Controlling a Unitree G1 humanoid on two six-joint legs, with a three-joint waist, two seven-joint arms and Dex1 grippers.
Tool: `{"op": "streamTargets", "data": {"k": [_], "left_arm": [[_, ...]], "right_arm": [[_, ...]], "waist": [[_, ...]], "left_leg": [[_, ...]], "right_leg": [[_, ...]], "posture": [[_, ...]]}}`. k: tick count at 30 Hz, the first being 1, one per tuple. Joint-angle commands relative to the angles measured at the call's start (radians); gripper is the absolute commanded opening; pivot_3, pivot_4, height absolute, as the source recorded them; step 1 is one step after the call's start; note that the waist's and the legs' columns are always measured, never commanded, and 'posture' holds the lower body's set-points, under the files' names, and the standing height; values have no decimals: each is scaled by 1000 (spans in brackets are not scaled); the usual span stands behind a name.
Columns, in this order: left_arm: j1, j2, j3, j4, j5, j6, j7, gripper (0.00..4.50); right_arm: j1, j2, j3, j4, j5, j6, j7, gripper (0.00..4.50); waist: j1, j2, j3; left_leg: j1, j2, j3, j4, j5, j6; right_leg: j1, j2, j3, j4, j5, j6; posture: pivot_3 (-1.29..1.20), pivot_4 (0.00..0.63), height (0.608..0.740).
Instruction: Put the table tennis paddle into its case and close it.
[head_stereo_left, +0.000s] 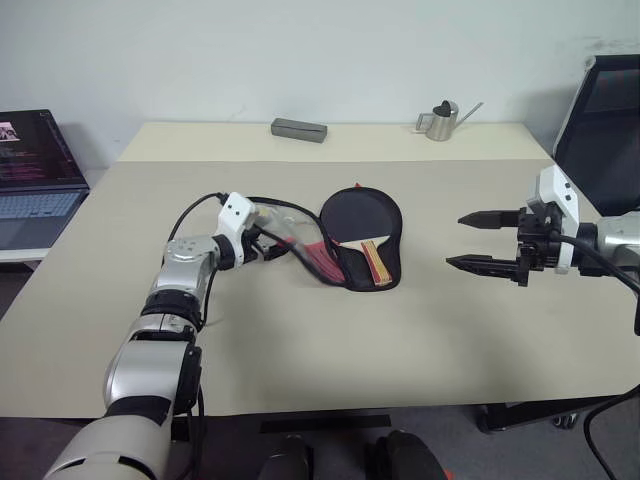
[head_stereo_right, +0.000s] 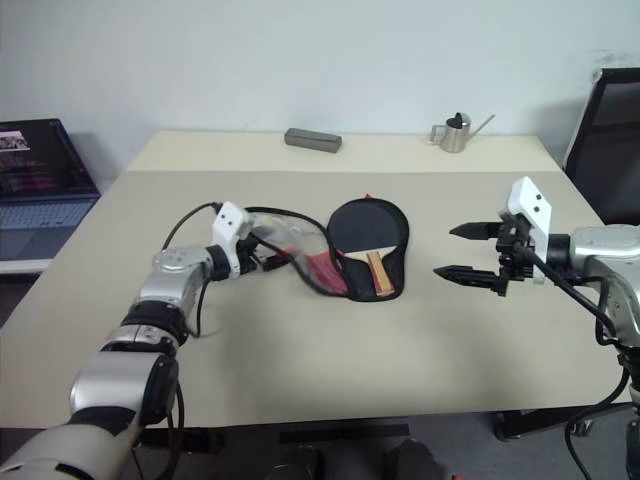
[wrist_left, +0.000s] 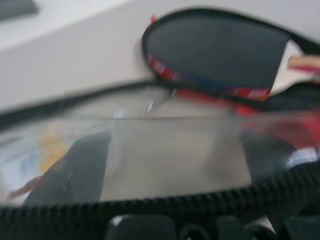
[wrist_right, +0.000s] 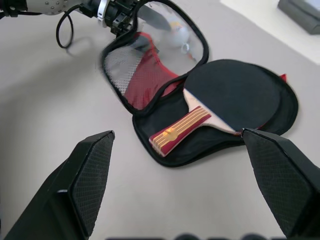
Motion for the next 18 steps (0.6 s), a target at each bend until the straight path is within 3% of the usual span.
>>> {"op": "streamTargets", "data": {"k": [1,10,18], "left_arm": [[-80,-27,-15,32,18,-42,-8,4500],[-223,-168,-44,168,80,-85,37,4500],[-227,-270,-60,205,115,-96,48,4500]], "right_arm": [[-1,-22,-47,-41,18,-1,-5,4445],[79,-55,-123,-134,61,65,-43,4445],[140,-71,-192,-206,112,133,-92,4445]], "waist": [[0,0,0],[-1,0,0],[-4,0,0]], "left_leg": [[0,0,0,0,0,0],[0,0,0,0,0,0],[0,0,1,0,0,0]], "right_leg": [[0,0,0,0,0,0],[0,0,0,-1,0,1],[0,0,0,-1,-2,5]], "posture": [[0,150,740],[0,150,740],[0,150,740]]}}
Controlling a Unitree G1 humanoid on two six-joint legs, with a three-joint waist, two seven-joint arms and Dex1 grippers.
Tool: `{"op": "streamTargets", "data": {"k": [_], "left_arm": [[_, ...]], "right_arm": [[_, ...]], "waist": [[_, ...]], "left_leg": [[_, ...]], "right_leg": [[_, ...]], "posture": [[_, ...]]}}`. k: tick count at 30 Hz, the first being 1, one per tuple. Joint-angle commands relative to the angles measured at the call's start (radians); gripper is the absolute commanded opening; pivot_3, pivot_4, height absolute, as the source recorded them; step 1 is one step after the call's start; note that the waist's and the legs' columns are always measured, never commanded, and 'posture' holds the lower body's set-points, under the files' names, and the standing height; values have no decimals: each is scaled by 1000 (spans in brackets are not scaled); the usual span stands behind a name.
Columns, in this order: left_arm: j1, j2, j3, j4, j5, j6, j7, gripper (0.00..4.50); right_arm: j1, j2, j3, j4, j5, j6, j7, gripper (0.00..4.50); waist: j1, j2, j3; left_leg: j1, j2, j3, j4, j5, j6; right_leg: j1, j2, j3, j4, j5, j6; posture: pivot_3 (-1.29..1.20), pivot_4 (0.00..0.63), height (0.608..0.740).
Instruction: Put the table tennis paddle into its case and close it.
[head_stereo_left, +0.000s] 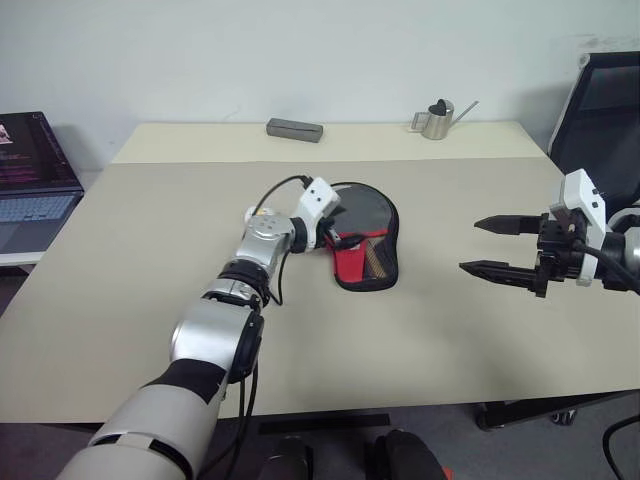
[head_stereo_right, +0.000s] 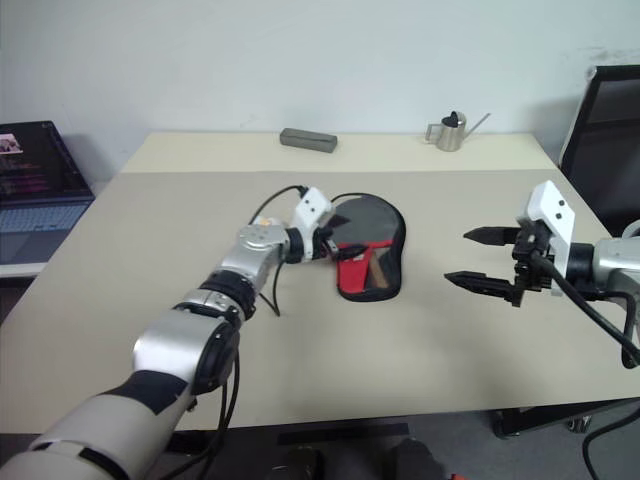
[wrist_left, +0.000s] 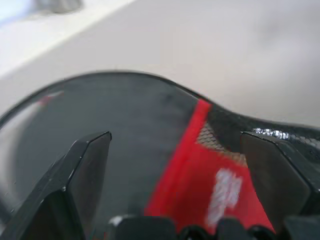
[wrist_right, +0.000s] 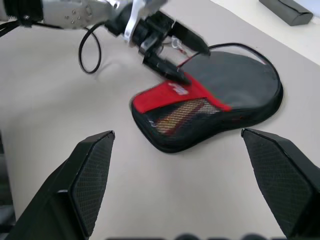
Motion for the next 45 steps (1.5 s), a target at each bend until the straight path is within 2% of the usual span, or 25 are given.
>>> {"op": "streamTargets", "data": {"k": [1,6,13,20,26,34,45], "left_arm": [[-21,-9,3,-9,8,-24,-3,4500],[-7,-1,16,-19,-2,-33,-38,4500],[32,99,92,-118,-107,-31,-248,4500],[150,209,109,-309,-156,-4,-320,4500],[261,258,101,-572,-223,124,-367,4500],[403,322,116,-901,-314,322,-335,4500],[474,393,140,-1040,-379,435,-270,4500]], "right_arm": [[1,-18,-56,-34,29,20,-29,4445],[-43,34,-36,-13,66,78,-109,4445],[-167,227,33,66,53,149,-308,4445],[-234,359,119,176,-33,148,-455,4445],[-283,494,224,276,-119,100,-507,4445],[-395,633,293,562,-279,-42,-570,4445],[-519,709,306,901,-423,-240,-560,4445]], "waist": [[-1,0,0],[-1,0,0],[-3,0,0],[-3,0,0],[-5,0,0],[-6,1,0],[-10,1,0]], "left_leg": [[0,0,0,0,0,0],[0,0,0,0,0,0],[1,1,0,0,0,0],[1,0,0,0,0,0],[0,0,0,0,0,0],[1,0,0,0,0,0],[1,1,1,-1,0,0]], "right_leg": [[0,0,0,0,0,0],[0,0,0,0,0,0],[0,1,0,1,3,-4],[0,0,1,1,3,-4],[-2,0,1,2,3,-5],[-2,1,2,3,3,-5],[-2,1,2,3,3,-5]], "posture": [[0,150,740],[0,150,740],[0,150,740],[0,150,740],[0,150,740],[0,150,740],[0,150,740]]}}
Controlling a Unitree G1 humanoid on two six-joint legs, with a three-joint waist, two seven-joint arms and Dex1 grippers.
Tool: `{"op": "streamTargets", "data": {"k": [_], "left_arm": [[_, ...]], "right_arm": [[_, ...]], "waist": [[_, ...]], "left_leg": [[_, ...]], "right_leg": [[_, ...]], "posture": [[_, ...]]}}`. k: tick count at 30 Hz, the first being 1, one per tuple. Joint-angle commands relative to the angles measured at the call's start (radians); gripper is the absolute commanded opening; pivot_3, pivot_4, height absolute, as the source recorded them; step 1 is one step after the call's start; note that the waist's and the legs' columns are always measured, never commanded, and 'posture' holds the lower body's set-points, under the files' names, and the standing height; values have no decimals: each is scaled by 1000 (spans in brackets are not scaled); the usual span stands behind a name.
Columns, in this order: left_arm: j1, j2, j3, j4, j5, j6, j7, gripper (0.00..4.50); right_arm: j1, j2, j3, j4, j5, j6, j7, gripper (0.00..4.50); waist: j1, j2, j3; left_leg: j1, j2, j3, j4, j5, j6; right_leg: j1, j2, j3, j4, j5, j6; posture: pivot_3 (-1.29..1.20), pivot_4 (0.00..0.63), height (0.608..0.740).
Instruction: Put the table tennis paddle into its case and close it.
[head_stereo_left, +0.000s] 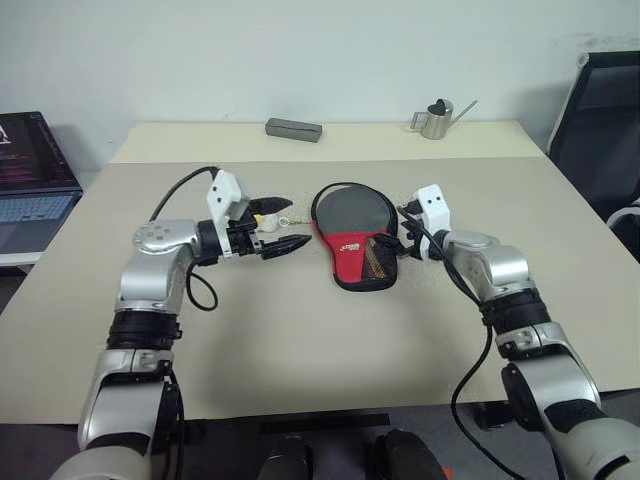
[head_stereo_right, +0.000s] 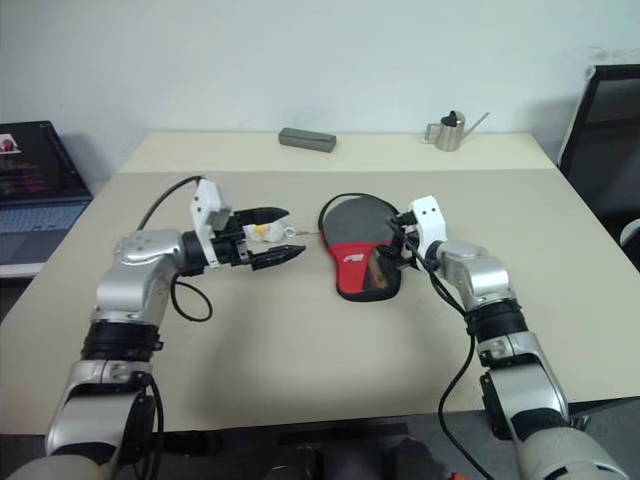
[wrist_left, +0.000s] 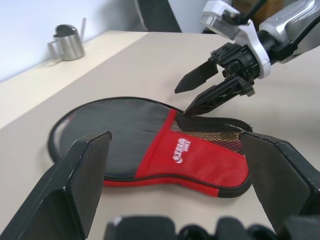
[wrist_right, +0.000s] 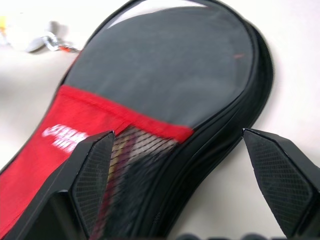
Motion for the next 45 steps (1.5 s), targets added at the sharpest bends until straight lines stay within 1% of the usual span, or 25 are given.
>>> {"op": "streamTargets", "data": {"k": [1,5,11,15,19,28,31,36,38,40,44,45], "left_arm": [[6,26,24,-63,-33,19,16,4500],[17,45,24,-96,-57,49,13,4500],[28,97,20,-153,-116,123,-50,4500],[30,145,30,-181,-159,170,-96,4500],[3,185,43,-172,-184,195,-107,4500],[10,198,45,-160,-185,181,-96,4500],[16,198,46,-158,-183,177,-93,4500],[31,216,58,-139,-176,159,-92,4500],[45,233,69,-126,-171,150,-93,4500],[58,245,72,-121,-170,140,-95,4500],[120,273,76,-160,-185,154,-113,4500],[136,279,76,-170,-188,155,-119,4500]], "right_arm": [[-54,27,-17,80,-28,-66,-4,4445],[-82,48,-42,179,-41,-89,-21,4445],[-94,64,-53,239,-58,-87,-24,4445],[-95,68,-62,240,-58,-71,-13,4445],[-88,84,-69,220,-34,-21,30,4445],[-107,124,-69,278,-65,-49,26,4445],[-115,132,-64,294,-79,-68,16,3843],[-117,143,-57,300,-96,-80,13,2103],[-116,149,-58,295,-100,-81,8,1462],[-115,152,-59,292,-103,-82,5,912],[-113,151,-58,288,-111,-77,-6,7],[-113,151,-59,288,-112,-74,-8,7]], "waist": [[-2,0,0],[-5,0,0],[-11,0,0],[-16,1,0],[-17,1,0],[-25,1,0],[-27,1,0],[-27,1,0],[-28,1,0],[-28,1,0],[-28,1,0],[-29,1,0]], "left_leg": [[0,0,0,0,0,0],[0,0,0,0,0,0],[0,0,0,0,0,0],[0,0,0,0,0,0],[0,0,0,0,0,0],[1,1,1,-1,0,0],[2,1,1,-1,0,0],[2,1,2,-1,0,0],[3,1,2,-1,0,0],[3,1,2,-1,0,0],[4,1,2,-1,0,0],[4,1,2,-1,0,0]], "right_leg": [[0,0,0,0,0,0],[0,0,0,0,0,0],[0,0,1,0,0,0],[0,0,1,0,0,0],[0,0,1,0,0,0],[0,1,1,0,0,0],[0,1,2,1,0,0],[0,1,2,1,0,-1],[0,1,2,1,0,-1],[0,2,2,1,0,-1],[1,1,3,1,0,-1],[1,1,4,1,1,-1]], "posture": [[0,150,740],[0,150,740],[0,150,740],[0,150,740],[0,150,740],[0,150,740],[0,150,740],[0,150,740],[0,150,740],[0,150,740],[0,150,740],[0,150,740]]}}
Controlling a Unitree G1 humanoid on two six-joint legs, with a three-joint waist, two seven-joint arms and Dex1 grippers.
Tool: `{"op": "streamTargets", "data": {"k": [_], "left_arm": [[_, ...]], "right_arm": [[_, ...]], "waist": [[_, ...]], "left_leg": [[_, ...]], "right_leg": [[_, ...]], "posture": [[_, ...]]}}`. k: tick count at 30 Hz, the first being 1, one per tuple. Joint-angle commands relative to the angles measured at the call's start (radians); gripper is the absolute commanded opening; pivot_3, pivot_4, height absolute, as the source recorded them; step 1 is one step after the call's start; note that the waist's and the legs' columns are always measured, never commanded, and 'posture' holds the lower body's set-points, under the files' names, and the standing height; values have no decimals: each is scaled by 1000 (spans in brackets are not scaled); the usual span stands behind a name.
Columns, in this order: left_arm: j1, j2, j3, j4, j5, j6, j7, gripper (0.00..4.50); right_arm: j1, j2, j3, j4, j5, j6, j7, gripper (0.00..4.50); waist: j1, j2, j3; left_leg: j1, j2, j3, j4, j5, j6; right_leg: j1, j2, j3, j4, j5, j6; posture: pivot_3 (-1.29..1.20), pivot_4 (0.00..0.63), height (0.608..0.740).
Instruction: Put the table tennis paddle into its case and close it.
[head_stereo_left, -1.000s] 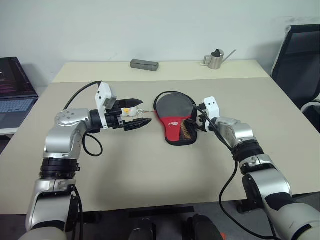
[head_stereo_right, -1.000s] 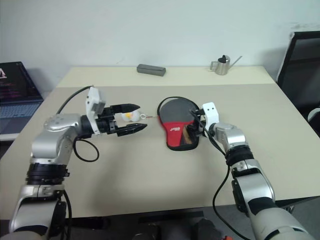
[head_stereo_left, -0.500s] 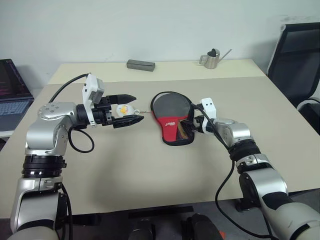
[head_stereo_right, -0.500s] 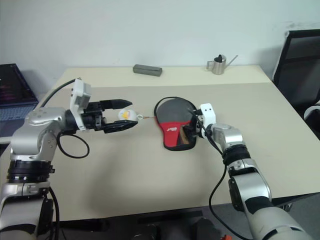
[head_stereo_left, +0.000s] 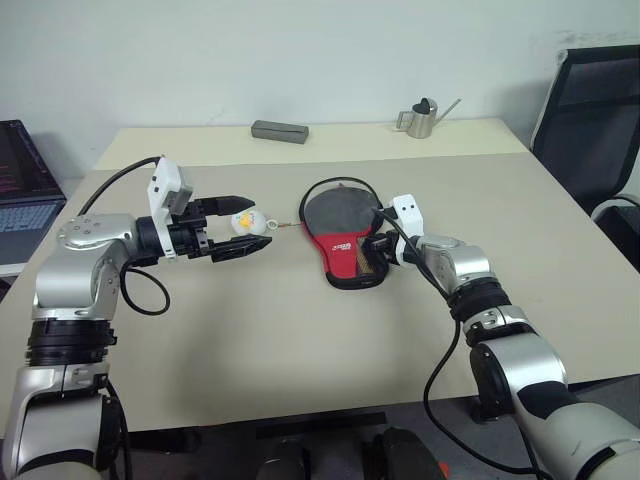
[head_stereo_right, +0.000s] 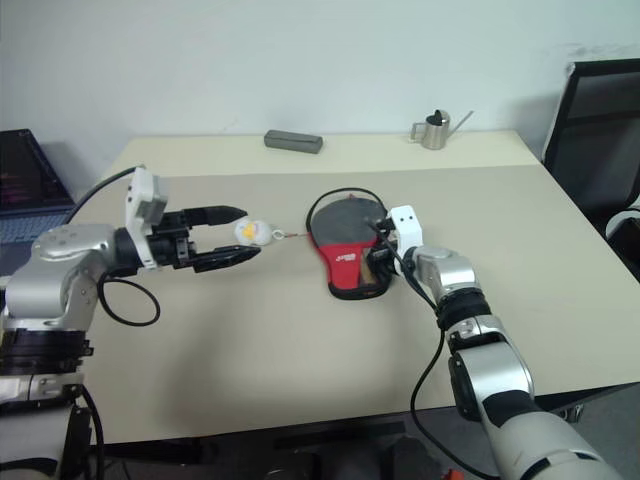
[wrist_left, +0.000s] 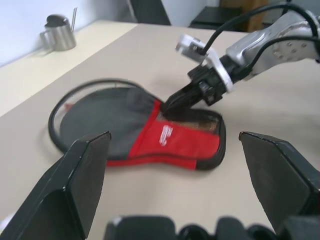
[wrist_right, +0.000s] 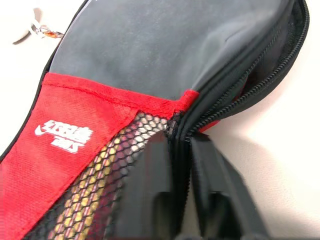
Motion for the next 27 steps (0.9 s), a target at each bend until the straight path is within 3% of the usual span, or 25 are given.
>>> {"op": "streamTargets", "data": {"k": [1,13,27], "left_arm": [[42,36,34,-59,-23,-1,-26,4500],[187,79,26,-220,-79,72,-64,4500],[294,99,28,-427,-181,198,-76,4500]], "right_arm": [[-7,3,4,-9,-15,11,-12,7],[43,-3,-12,-163,10,173,-47,7],[337,-8,-32,-865,97,633,-150,7]], "waist": [[0,0,0],[9,0,0],[16,1,0]], "left_leg": [[0,0,0,0,0,0],[-1,0,-1,-1,0,0],[-5,1,-2,-3,0,0]], "right_leg": [[0,0,0,0,0,0],[0,0,-1,-1,0,-1],[-5,0,-2,-2,-1,-2]], "posture": [[0,150,740],[0,150,740],[0,150,740]]}}
